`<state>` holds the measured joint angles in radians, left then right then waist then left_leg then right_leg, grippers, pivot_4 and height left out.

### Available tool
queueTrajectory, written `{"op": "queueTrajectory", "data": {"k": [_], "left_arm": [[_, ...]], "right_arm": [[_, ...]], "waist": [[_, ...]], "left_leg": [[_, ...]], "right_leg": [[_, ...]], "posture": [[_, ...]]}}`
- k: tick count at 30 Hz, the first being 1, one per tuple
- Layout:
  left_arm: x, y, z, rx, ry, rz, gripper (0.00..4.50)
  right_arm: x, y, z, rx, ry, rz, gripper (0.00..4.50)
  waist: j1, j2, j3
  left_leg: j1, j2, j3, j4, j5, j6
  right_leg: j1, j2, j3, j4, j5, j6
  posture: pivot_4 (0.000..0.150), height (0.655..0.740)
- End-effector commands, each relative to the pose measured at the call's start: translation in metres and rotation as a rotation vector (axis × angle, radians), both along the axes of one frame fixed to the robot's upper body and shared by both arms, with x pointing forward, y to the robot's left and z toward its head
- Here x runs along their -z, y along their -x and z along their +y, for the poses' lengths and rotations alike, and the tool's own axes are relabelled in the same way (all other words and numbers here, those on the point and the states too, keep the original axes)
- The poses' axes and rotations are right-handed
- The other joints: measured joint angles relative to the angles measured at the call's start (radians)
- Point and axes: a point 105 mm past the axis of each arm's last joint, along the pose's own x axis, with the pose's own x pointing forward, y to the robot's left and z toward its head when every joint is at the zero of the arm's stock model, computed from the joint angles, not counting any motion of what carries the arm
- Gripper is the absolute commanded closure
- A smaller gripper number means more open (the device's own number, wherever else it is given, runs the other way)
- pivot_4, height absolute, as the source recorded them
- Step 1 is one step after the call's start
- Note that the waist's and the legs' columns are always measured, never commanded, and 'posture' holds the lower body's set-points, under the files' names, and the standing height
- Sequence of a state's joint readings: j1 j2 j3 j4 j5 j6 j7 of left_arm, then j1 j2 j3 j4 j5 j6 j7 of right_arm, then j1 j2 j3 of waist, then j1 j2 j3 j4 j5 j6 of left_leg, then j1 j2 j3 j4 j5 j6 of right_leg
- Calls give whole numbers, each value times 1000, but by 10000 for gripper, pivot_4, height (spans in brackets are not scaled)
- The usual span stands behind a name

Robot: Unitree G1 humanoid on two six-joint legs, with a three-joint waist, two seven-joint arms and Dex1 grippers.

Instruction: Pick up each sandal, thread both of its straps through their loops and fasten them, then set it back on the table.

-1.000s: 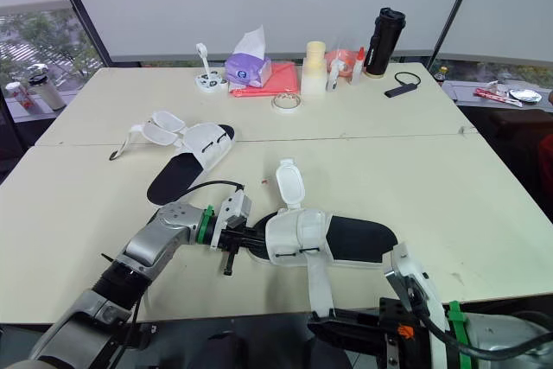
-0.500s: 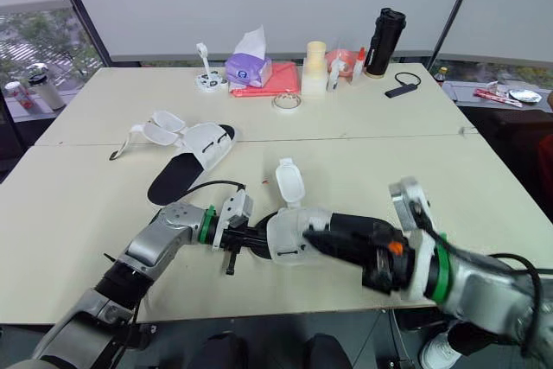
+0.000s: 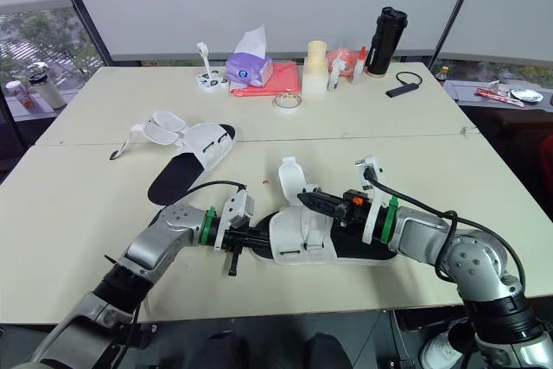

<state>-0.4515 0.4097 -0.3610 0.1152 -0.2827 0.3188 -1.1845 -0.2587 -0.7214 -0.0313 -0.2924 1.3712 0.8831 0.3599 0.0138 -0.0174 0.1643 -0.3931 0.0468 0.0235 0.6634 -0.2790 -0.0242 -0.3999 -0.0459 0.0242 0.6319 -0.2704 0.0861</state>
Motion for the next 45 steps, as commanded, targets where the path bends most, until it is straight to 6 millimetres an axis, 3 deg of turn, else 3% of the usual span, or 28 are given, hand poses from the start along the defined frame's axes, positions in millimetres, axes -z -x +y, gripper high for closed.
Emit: {"op": "queueTrajectory", "data": {"k": [1, 6, 9, 12, 16, 26, 35, 39, 42, 45], "left_arm": [[14, -1, 9, -56, -50, 30, 45000], [14, 0, 10, -65, -49, 35, 45000], [14, 0, 10, -67, -48, 34, 45000], [13, -1, 9, -66, -48, 32, 45000], [14, -2, 7, -55, -51, 29, 45000], [13, -4, 6, -72, -45, 15, 45000], [17, 1, 10, -105, -47, 23, 45000], [17, 2, 11, -107, -49, 23, 45000], [17, 1, 11, -107, -51, 23, 45000], [17, 2, 11, -106, -53, 22, 45000]], "right_arm": [[-9, -4, -8, 37, -5, -33, 35384], [-20, -4, -8, 38, -32, -69, 10878], [-29, -6, -10, 48, -28, -117, 10878], [-31, -27, -30, 138, 161, -210, 10878], [-12, -46, -43, 125, 299, -163, 10878], [-4, -72, -36, 17, 226, -12, 10878], [9, -71, -24, -53, 172, 78, 10878], [11, -74, -22, -51, 150, 93, 28404], [8, -73, -21, -53, 133, 93, 44451], [2, -72, -22, -55, 99, 81, 44901]], "waist": [[0, 0, 0], [-2, 0, 0], [-2, 0, 0], [-2, 1, 0], [-3, 1, 0], [0, 2, 0], [-4, 2, 0], [-4, 2, 0], [-4, 2, 0], [-4, 2, 0]], "left_leg": [[0, 0, 0, 0, 0, 0], [0, 0, 0, 0, 0, 0], [0, 0, 0, 0, 0, 0], [0, 0, 1, 0, 0, 0], [0, 0, 1, 0, 0, 1], [-1, -1, 1, 0, 0, 1], [-1, 0, 1, 0, -1, 1], [-1, 0, 1, -1, -1, 1], [-1, 0, 2, -1, -1, 1], [-1, 0, 2, -1, -1, 1]], "right_leg": [[0, 0, 0, 0, 0, 0], [-1, 0, 0, 0, 0, 0], [0, 0, 0, 0, 0, 0], [-1, 0, 0, 0, 0, 0], [-1, 0, 0, 0, 0, 0], [-2, 0, 0, 0, 0, 0], [-2, 0, 0, 0, 2, 2], [-2, 0, 0, 1, 2, 3], [-3, 0, 0, 1, 2, 3], [-3, 0, 0, 1, 2, 3]], "posture": [[1500, 7394], [1500, 7394], [1500, 7394], [1500, 7394], [1500, 7394], [1500, 7394], [1500, 7394], [1500, 7394], [1500, 7394], [1500, 7394]]}}
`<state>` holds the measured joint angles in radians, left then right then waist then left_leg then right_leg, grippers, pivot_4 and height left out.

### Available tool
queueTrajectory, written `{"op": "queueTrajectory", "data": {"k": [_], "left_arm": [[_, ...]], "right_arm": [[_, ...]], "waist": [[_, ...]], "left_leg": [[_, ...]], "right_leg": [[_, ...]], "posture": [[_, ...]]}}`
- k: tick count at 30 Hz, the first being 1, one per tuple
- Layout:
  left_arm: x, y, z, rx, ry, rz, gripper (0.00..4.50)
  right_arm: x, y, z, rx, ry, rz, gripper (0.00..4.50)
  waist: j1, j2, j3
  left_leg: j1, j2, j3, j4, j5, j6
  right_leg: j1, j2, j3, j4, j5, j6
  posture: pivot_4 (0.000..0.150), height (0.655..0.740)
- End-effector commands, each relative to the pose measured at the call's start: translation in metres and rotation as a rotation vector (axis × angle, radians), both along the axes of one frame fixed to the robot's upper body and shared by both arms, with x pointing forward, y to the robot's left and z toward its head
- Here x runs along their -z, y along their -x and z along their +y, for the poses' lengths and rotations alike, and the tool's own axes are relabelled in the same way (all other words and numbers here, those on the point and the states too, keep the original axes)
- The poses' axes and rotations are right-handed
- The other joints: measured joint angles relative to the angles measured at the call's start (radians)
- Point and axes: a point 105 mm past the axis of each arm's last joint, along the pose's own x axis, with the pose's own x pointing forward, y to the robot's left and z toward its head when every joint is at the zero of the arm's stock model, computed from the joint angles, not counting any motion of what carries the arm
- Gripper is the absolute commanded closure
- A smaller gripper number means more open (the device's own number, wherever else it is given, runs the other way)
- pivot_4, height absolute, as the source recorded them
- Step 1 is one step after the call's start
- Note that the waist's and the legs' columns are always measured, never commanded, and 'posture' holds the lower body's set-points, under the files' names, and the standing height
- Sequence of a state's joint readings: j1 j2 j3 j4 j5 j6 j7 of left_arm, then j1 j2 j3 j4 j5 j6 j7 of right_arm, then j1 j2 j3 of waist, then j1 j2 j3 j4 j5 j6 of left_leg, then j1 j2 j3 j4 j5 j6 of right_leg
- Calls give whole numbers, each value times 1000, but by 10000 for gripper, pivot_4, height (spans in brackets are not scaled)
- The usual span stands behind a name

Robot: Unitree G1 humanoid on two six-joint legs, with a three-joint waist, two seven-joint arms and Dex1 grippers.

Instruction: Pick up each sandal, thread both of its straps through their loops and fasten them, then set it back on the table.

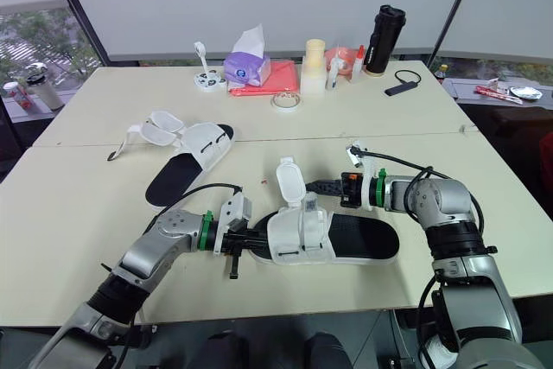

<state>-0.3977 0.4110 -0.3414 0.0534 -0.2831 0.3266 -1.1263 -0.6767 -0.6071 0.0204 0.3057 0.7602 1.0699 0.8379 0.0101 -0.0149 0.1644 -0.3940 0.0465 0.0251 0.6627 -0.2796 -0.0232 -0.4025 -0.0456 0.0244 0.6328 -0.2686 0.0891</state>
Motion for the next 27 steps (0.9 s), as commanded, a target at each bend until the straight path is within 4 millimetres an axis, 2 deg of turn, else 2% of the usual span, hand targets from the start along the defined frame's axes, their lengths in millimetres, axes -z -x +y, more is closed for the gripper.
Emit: {"op": "queueTrajectory", "data": {"k": [1, 11, 15, 18, 27], "left_arm": [[17, -1, 9, -47, -69, 39, 45000], [18, 0, 8, -35, -71, 40, 45000], [17, -2, 6, -24, -70, 34, 45000], [16, -4, 5, -22, -68, 30, 45000], [17, -4, 4, -20, -65, 32, 45000]], "right_arm": [[-27, 1, -1, -4, -83, -74, 44901], [-64, 12, -24, 104, -284, -189, 44901], [-86, 35, -14, 13, -403, -263, 44901], [-96, 46, -12, -23, -459, -282, 44901], [-113, 59, -3, -106, -524, -313, 44901]], "waist": [[0, 0, 0], [0, 0, 0], [0, 1, 0], [0, 1, 0], [-5, 1, 0]], "left_leg": [[0, 0, 0, 0, 0, 0], [0, 0, 0, 0, 0, 0], [-1, 0, 0, 0, 0, 0], [-1, 0, 0, 0, 0, 0], [-1, 0, 0, -1, 0, 0]], "right_leg": [[0, 0, 0, 0, 0, 0], [0, 0, 0, 0, 0, 0], [0, 0, 0, 0, 0, 0], [-1, 0, 0, 0, 0, 0], [-1, 0, 0, 0, 0, 0]], "posture": [[1500, 7394], [1500, 7394], [1500, 7394], [1500, 7394], [1500, 7394]]}}
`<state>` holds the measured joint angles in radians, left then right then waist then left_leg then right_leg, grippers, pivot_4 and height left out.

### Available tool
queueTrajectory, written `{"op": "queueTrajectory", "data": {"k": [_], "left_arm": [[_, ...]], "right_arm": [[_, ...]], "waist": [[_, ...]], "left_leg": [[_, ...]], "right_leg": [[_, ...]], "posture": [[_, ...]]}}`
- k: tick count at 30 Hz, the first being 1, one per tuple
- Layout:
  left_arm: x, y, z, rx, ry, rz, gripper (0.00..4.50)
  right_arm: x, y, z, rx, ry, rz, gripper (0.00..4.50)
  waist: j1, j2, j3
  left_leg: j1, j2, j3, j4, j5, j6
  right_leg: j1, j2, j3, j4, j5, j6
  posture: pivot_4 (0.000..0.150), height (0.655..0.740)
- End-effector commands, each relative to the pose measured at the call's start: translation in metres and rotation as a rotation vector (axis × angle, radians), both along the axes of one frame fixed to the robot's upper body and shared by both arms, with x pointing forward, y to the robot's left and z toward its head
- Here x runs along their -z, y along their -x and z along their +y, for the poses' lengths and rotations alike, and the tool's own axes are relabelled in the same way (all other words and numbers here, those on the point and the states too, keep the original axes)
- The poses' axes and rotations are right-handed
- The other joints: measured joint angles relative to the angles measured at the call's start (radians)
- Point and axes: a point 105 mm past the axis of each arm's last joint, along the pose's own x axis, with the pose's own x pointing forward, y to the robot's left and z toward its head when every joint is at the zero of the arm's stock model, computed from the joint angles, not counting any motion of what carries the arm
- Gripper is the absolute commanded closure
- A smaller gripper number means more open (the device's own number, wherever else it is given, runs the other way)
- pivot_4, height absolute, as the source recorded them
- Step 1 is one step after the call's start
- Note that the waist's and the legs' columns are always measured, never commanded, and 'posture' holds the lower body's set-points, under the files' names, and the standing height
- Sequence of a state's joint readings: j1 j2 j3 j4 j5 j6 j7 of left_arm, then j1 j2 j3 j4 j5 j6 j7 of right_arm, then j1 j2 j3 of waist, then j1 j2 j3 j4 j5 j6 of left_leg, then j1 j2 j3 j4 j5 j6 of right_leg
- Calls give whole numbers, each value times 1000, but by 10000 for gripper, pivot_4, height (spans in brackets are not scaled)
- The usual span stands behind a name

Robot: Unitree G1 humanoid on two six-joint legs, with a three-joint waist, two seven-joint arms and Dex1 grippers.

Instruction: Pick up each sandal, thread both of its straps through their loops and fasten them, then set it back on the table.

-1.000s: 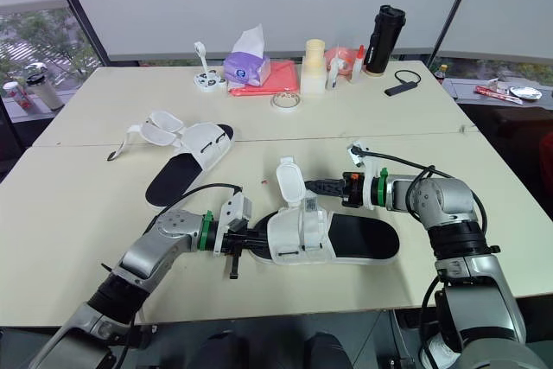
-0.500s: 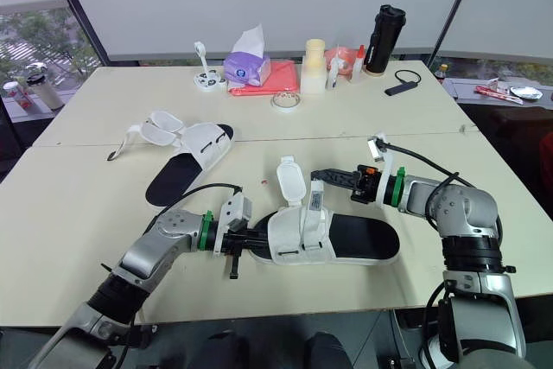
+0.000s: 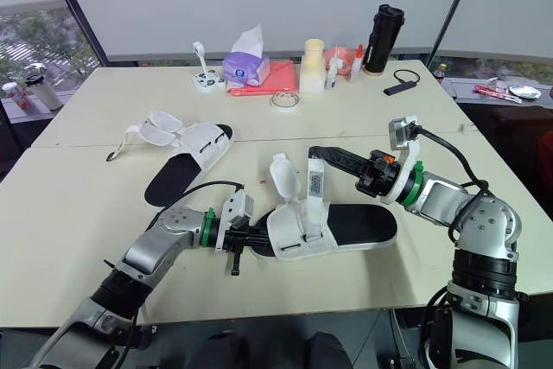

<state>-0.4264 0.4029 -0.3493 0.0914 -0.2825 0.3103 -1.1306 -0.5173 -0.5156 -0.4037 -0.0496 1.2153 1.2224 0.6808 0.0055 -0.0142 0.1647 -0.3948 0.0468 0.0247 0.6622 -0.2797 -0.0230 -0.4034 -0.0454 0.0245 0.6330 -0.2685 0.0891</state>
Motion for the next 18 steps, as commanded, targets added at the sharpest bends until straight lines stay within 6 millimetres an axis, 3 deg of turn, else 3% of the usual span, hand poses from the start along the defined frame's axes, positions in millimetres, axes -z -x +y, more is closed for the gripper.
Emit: {"op": "queueTrajectory", "data": {"k": [1, 5, 12, 18], "left_arm": [[18, 1, 6, -27, -64, 38, 45000], [18, 0, 7, -32, -63, 37, 45000], [19, 0, 7, -37, -65, 36, 45000], [19, -1, 8, -52, -63, 34, 45000]], "right_arm": [[-29, 12, 5, -63, -65, -120, 44901], [-20, 8, 9, -44, -23, -98, 44901], [16, -46, 2, 199, 132, 6, 44901], [28, -65, -2, 253, 173, 45, 44901]], "waist": [[0, 0, 0], [-2, 0, 0], [-5, 0, 0], [-4, 0, 0]], "left_leg": [[0, 0, 0, 0, 0, 0], [0, 0, 0, 0, 0, 0], [0, 0, 0, 0, 0, 0], [-1, 0, 1, 0, 0, 0]], "right_leg": [[0, 0, 0, 0, 0, 0], [0, 0, 0, 0, 0, 0], [-1, 0, 0, 0, 0, 0], [-1, 0, 0, 0, 0, 0]], "posture": [[1500, 7394], [1500, 7394], [1500, 7394], [1500, 7394]]}}
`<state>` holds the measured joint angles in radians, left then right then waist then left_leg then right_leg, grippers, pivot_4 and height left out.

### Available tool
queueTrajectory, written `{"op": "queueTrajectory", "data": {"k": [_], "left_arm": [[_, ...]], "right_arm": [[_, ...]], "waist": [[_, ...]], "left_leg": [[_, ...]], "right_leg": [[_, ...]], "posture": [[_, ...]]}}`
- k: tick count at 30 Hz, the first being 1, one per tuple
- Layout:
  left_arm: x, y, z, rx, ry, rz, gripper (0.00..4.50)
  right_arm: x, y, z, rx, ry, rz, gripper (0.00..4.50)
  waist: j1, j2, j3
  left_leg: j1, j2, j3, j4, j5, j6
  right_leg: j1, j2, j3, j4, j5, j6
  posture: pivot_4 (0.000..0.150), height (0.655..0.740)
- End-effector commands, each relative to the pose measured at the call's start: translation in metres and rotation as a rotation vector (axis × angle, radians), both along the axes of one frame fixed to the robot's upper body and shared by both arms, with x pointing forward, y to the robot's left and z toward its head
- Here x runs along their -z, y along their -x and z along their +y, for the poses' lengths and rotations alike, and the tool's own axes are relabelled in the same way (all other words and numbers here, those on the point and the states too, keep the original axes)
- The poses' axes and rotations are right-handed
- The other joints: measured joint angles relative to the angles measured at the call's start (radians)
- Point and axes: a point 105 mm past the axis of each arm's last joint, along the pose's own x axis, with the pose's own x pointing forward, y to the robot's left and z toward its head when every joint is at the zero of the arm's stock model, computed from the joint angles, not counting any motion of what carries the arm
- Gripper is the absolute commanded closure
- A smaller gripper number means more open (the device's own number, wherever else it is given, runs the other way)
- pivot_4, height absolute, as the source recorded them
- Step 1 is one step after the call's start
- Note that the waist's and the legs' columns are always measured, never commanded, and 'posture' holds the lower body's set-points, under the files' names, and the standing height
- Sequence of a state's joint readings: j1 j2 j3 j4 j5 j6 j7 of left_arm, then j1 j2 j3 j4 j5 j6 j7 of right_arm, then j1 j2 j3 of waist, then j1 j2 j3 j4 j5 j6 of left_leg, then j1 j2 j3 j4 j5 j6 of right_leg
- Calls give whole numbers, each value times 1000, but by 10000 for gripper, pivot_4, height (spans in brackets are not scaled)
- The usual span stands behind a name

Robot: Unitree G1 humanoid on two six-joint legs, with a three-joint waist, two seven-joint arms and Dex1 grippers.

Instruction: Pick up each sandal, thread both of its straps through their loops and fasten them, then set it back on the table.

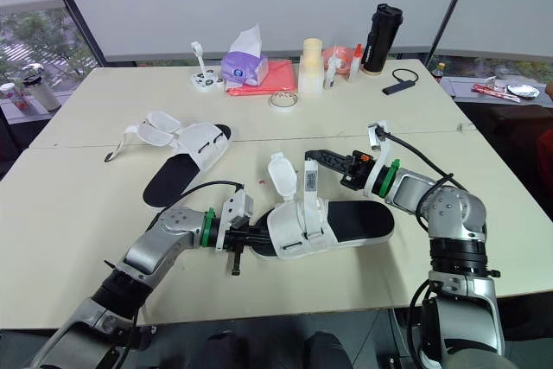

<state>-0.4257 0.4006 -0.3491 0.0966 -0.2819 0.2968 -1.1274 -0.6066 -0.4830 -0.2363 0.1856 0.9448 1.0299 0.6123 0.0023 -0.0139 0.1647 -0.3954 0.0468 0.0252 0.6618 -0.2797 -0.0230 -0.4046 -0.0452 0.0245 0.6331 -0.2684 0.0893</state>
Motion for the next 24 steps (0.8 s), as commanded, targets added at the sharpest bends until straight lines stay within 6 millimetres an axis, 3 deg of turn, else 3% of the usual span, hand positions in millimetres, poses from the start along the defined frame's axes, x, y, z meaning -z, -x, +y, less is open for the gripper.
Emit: {"op": "queueTrajectory", "data": {"k": [1, 7, 14, 23, 24], "left_arm": [[20, 0, 9, -52, -67, 44, 45000], [21, 1, 9, -64, -65, 47, 45000], [21, 0, 10, -69, -66, 45, 45000], [21, -1, 9, -70, -68, 44, 45000], [21, -1, 9, -70, -68, 44, 45000]], "right_arm": [[-11, -10, -1, 24, 33, -58, 44901], [17, -22, -3, 92, 123, 50, 44901], [71, -21, -10, 98, 424, 193, 44901], [74, -12, 6, -40, 531, 108, 44901], [74, -13, 6, -37, 534, 103, 42121]], "waist": [[-2, 0, 0], [-11, 0, 0], [-15, 1, -1], [-15, 1, -3], [-15, 1, -3]], "left_leg": [[0, 0, 0, 0, 0, 0], [0, 0, 0, 0, 0, 0], [1, 0, 0, 0, 0, 0], [3, 0, 0, 0, 0, 0], [3, 0, 0, 0, 0, 0]], "right_leg": [[0, 0, 0, 0, 0, 0], [0, 0, 0, 1, 0, 0], [0, 0, 0, 1, 0, 0], [2, 0, 0, 1, 0, 0], [2, 0, 0, 1, 0, 0]], "posture": [[1500, 7394], [1500, 7394], [1500, 7394], [1500, 7394], [1500, 7394]]}}
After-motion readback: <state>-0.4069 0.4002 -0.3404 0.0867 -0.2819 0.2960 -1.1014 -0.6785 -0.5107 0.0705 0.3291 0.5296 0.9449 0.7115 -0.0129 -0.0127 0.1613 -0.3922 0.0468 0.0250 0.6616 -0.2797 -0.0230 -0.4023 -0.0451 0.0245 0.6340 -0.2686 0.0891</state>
